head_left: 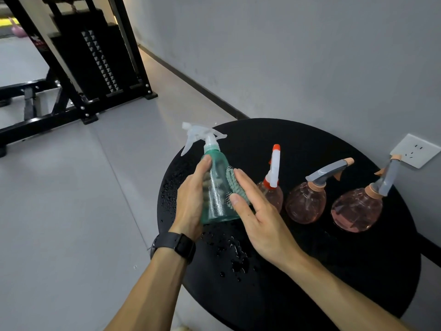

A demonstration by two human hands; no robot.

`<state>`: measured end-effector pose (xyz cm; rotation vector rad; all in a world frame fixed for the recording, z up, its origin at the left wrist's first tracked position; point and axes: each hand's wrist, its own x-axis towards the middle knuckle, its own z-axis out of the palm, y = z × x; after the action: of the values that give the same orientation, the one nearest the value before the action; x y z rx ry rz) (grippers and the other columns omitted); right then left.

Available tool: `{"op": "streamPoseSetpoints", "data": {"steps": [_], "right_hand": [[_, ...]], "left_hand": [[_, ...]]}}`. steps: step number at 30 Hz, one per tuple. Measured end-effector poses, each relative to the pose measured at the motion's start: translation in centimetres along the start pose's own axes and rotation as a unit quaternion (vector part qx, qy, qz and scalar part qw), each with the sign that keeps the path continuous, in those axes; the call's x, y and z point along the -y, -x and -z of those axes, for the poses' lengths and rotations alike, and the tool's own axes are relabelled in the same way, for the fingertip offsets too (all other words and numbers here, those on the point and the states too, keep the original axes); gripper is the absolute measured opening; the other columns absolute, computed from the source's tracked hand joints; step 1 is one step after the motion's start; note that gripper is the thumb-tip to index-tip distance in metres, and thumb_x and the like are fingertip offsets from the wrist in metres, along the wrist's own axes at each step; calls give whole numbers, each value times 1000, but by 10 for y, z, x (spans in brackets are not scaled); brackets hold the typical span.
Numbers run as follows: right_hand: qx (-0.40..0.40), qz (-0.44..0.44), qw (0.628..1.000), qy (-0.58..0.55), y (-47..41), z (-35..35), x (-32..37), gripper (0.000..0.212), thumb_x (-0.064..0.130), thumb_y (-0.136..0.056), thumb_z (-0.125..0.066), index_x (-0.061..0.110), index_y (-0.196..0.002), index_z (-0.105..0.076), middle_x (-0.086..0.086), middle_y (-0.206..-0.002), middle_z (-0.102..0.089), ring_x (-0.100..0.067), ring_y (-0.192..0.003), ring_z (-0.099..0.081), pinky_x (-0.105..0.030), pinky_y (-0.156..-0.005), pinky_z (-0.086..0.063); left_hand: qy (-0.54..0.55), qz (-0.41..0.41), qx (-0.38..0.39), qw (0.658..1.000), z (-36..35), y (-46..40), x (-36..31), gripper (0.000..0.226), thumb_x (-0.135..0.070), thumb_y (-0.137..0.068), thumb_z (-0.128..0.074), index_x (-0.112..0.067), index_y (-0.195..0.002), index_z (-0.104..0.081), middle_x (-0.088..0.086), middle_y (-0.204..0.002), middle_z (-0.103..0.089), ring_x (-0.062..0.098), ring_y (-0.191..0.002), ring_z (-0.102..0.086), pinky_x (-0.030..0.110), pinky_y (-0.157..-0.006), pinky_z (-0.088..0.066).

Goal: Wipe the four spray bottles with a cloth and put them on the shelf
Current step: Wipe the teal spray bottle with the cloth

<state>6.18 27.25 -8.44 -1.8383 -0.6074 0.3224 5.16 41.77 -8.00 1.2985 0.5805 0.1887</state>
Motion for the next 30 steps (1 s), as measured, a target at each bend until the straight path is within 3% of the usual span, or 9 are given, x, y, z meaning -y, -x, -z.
{"op": "streamPoseSetpoints", "data": {"steps": [3, 11, 14, 18, 22, 25, 28, 29, 30], "right_hand": [[-3, 0, 1000, 12, 0, 0, -1, 50, 33, -101, -43, 38, -147, -24, 24, -156, -19, 23, -135, -11, 3, -105, -11], [-42, 4, 999, 31, -10, 9, 2, 48, 30, -101, -42, 33, -148, -29, 30, -147, -19, 41, -116, -5, 12, -91, -7], [-53, 0, 999, 8, -15, 10, 1, 48, 33, -101, -42, 37, -147, -29, 29, -150, -22, 30, -128, -13, 7, -100, -15], [-61, -3, 998, -2, -19, 11, 4, 47, 33, -101, -43, 38, -146, -32, 27, -151, -25, 27, -129, -19, 3, -103, -17], [-62, -5, 998, -16, -21, 9, 6, 47, 33, -101, -44, 37, -146, -33, 19, -154, -29, 12, -137, -25, -17, -116, -24], [-52, -16, 998, -44, -20, 8, 5, 47, 35, -101, -45, 36, -147, -34, 15, -151, -38, 4, -137, -33, -32, -116, -31], [-26, -27, 999, -31, -13, 7, 5, 46, 34, -102, -43, 36, -147, -35, 23, -146, -39, 35, -118, -22, 0, -102, -26], [-20, -31, 999, -31, -11, 6, 4, 45, 35, -101, -42, 37, -146, -36, 24, -144, -40, 37, -116, -23, 2, -102, -24], [-11, -34, 999, -38, -9, 4, 2, 44, 37, -101, -43, 39, -145, -38, 25, -143, -43, 31, -120, -28, -6, -108, -26]], "left_hand": [[1, 16, 17, 1000, 0, -1, 2, 63, -71, -78, -62, -17, -108, -75, 8, -100, -77, 28, -89, -73, 57, -93, -55], [-58, 67, 74, 993, -5, 0, 5, 62, -72, -87, -46, -22, -101, -78, 6, -98, -78, 27, -93, -74, 51, -96, -55], [-58, 81, 99, 990, -7, -1, 5, 63, -72, -84, -48, -19, -101, -77, 9, -101, -77, 30, -92, -73, 53, -97, -54], [-41, 83, 94, 991, -7, -1, 7, 60, -64, -85, -48, -13, -104, -75, 13, -98, -75, 30, -83, -70, 49, -90, -56], [-21, 79, 117, 990, -9, 0, 5, 56, -63, -88, -50, -17, -110, -73, 13, -105, -74, 29, -89, -70, 50, -91, -55], [8, 61, 157, 986, -8, 1, 3, 44, -54, -91, -57, -19, -113, -73, 11, -104, -73, 26, -89, -69, 46, -90, -54], [87, 70, 143, 983, -2, 0, -1, 45, -51, -87, -62, -14, -112, -70, 10, -97, -72, 24, -75, -69, 40, -76, -57], [102, 80, 131, 983, -1, -2, -2, 49, -52, -86, -62, -13, -114, -68, 9, -94, -72, 23, -71, -69, 39, -73, -57], [114, 94, 116, 982, 2, -3, -2, 51, -54, -86, -62, -13, -115, -66, 8, -91, -71, 24, -68, -69, 40, -72, -57]]}}
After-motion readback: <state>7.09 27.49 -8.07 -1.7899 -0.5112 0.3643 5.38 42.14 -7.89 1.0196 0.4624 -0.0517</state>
